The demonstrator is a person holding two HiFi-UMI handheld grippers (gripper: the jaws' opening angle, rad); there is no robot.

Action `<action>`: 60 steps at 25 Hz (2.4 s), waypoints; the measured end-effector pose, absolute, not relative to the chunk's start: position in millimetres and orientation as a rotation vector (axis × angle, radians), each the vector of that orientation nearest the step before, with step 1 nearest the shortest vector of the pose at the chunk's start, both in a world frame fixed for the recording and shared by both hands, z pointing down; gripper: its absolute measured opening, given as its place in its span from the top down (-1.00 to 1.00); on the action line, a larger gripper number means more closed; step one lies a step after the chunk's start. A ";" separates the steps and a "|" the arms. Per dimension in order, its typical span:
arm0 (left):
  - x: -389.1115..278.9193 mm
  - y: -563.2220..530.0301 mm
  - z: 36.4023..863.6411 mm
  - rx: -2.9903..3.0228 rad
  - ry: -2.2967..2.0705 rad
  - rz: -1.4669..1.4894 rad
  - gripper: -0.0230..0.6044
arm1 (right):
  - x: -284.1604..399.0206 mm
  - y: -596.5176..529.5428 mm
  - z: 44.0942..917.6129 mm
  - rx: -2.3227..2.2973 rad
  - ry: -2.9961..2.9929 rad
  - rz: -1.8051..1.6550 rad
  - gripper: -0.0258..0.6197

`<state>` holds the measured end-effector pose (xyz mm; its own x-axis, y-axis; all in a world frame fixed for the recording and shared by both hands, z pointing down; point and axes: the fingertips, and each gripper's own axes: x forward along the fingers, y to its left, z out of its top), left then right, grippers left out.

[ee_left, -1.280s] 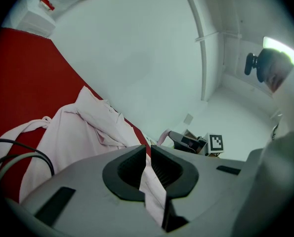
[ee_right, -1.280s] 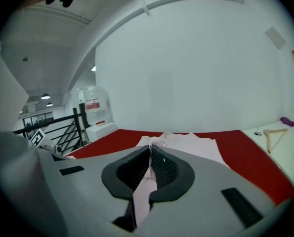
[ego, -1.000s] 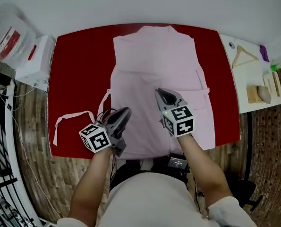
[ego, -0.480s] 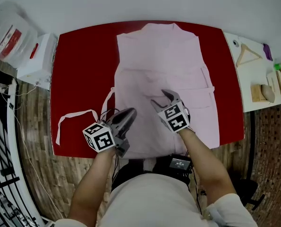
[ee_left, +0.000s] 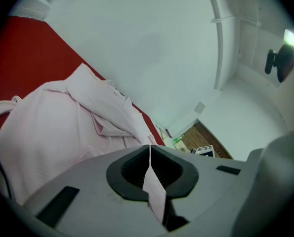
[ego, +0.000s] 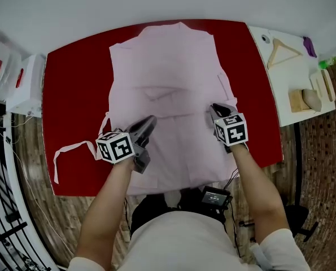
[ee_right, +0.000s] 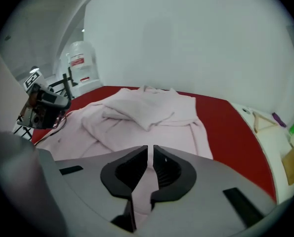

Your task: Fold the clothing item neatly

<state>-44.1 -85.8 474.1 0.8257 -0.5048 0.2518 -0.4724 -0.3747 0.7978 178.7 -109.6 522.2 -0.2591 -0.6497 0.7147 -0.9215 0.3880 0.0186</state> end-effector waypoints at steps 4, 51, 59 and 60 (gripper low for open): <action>-33.1 -102.4 504.2 1.955 -0.746 0.055 0.89 | 238.3 -122.9 530.9 1.457 -1.951 0.637 0.82; -135.7 -54.4 441.5 1.980 -1.063 -0.078 0.89 | 146.4 -90.1 451.1 1.302 -2.342 0.423 0.85; -217.7 -24.0 449.6 1.969 -1.040 -0.130 0.89 | 25.3 -62.6 448.9 1.213 -2.358 0.410 0.85; -227.9 -21.6 450.2 1.968 -1.039 -0.134 0.89 | 9.3 -59.8 449.8 1.198 -2.358 0.412 0.85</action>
